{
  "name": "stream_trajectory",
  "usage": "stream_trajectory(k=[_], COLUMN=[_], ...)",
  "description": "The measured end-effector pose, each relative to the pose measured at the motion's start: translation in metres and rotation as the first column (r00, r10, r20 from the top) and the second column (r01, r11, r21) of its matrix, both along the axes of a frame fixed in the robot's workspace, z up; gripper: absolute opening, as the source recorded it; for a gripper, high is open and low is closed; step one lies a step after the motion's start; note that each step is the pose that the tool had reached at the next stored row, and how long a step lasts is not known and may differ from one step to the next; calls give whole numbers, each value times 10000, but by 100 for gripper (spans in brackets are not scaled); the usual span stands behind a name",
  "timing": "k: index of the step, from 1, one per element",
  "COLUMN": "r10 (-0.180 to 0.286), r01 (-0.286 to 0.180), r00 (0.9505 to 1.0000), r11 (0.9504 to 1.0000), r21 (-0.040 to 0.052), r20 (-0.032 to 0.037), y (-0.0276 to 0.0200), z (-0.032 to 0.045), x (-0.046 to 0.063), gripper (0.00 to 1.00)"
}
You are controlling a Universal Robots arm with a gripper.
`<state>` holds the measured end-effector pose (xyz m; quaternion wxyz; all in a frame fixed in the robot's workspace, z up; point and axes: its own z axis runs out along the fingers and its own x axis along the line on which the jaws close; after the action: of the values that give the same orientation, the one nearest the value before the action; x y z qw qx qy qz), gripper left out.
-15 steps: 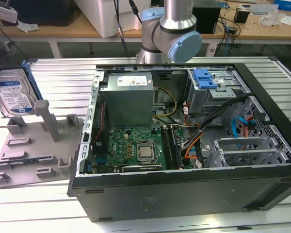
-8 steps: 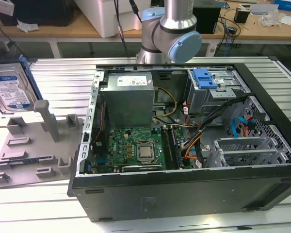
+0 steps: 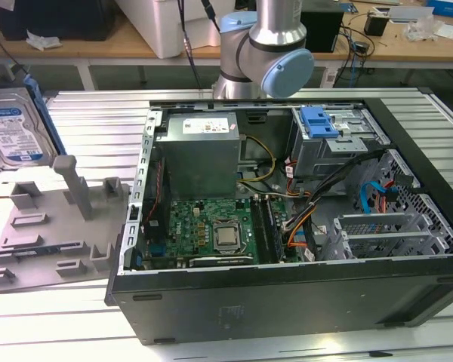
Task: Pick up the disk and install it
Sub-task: 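Pick up the disk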
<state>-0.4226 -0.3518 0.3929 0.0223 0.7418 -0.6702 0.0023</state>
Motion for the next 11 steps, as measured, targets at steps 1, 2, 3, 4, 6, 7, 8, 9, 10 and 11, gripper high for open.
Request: stream_trajectory(k=[1,2,3,4,6,7,8,9,10,11], r10=[0,1,0,0,0,0,0,1,0,1], r01=[0,-1,0,0,0,0,0,-1,0,-1], r00=[10000,10000,10000,10000,10000,10000,10000,10000,10000,10000], r11=[10000,10000,10000,10000,10000,10000,10000,10000,10000,10000], r21=[0,0,0,0,0,0,0,0,0,0], r20=[-1,0,-1,0,1,0,0,0,0,0], y=[0,0,0,0,0,0,0,0,0,0], z=[16,38,67,82,112,129,152,166,180,202], x=[0,0,0,0,0,0,0,0,0,0], gripper=[37,37,37,37,37,37,37,37,37,37])
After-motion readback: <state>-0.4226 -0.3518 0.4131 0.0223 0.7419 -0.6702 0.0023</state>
